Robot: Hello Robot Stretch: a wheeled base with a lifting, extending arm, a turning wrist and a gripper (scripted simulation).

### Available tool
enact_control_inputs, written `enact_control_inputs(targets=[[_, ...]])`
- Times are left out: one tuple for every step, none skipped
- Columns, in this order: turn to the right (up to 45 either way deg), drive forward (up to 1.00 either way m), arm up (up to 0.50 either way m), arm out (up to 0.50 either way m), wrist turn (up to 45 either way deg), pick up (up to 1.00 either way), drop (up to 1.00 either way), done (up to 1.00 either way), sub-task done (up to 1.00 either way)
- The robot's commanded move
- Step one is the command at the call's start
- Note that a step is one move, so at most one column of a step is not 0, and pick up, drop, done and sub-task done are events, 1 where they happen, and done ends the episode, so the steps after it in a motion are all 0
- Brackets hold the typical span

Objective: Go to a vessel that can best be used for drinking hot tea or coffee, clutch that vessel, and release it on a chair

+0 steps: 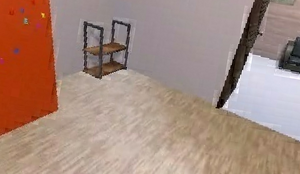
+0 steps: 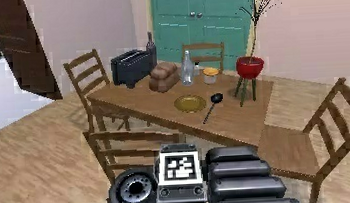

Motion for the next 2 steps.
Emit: enact_control_inputs(targets=[[0.0, 0.35, 0.00, 0.00, 0.0, 0.00, 0.00, 0.00, 0.00], [27.0, 0.00, 0.00, 0.00, 0.0, 0.00, 0.00, 0.00, 0.00]])
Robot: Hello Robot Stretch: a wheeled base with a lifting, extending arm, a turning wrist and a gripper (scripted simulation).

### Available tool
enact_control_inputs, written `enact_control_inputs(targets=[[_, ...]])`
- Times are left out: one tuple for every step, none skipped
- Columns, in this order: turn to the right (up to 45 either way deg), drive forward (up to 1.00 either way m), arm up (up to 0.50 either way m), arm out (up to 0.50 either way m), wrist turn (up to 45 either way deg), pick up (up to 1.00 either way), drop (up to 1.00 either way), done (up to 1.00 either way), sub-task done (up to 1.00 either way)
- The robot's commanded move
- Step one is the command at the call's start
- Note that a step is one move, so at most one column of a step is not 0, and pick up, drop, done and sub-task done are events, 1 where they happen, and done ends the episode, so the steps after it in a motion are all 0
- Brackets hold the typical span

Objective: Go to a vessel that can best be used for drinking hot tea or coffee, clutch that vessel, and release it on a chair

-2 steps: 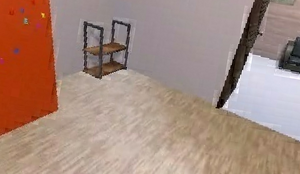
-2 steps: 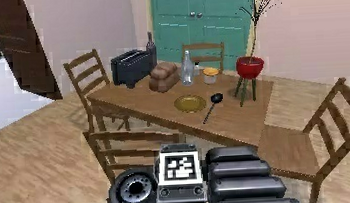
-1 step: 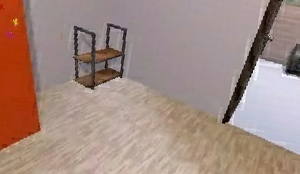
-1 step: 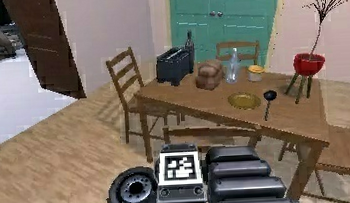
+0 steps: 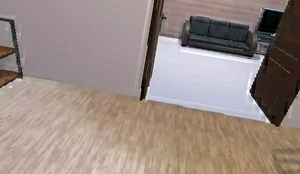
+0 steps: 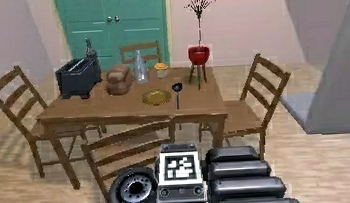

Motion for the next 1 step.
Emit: enact_control_inputs(targets=[[0.0, 0.65, 0.00, 0.00, 0.0, 0.00, 0.00, 0.00, 0.00]])
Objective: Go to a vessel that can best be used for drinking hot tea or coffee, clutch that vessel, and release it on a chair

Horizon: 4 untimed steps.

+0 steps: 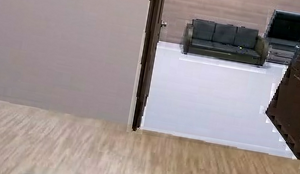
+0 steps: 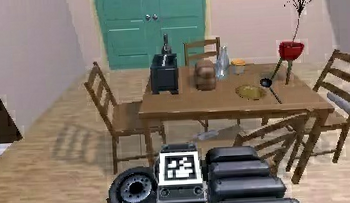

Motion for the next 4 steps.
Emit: enact_control_inputs(targets=[[45.0, 0.00, 0.00, 0.00, 0.0, 0.00, 0.00, 0.00, 0.00], [3.0, 0.00, 0.00, 0.00, 0.0, 0.00, 0.00, 0.00, 0.00], [0.0, 0.40, 0.00, 0.00, 0.0, 0.00, 0.00, 0.00, 0.00], [-45.0, 0.00, 0.00, 0.00, 0.0, 0.00, 0.00, 0.00, 0.00]])
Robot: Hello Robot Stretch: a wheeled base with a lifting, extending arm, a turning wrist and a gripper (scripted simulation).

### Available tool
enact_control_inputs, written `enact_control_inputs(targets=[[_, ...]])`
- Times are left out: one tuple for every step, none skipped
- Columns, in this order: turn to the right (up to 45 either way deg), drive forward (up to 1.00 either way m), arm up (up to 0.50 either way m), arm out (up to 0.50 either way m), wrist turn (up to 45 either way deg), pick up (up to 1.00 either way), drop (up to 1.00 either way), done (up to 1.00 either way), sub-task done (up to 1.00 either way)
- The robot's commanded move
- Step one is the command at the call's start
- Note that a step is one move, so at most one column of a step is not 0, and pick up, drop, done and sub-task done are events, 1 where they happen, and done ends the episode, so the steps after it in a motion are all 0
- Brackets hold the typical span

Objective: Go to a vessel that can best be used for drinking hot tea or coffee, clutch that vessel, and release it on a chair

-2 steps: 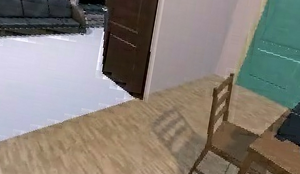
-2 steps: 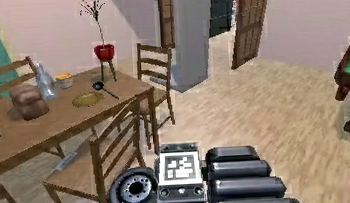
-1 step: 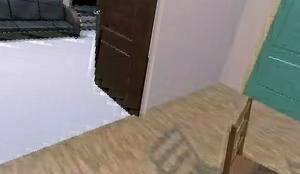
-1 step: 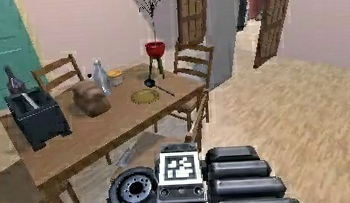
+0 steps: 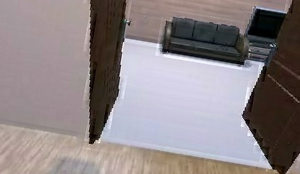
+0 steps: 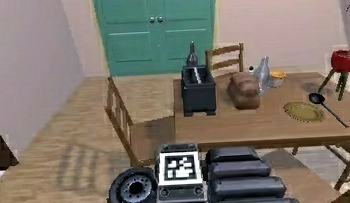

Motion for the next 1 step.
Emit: enact_control_inputs(targets=[[-45.0, 0.00, 0.00, 0.00, 0.0, 0.00, 0.00, 0.00, 0.00]])
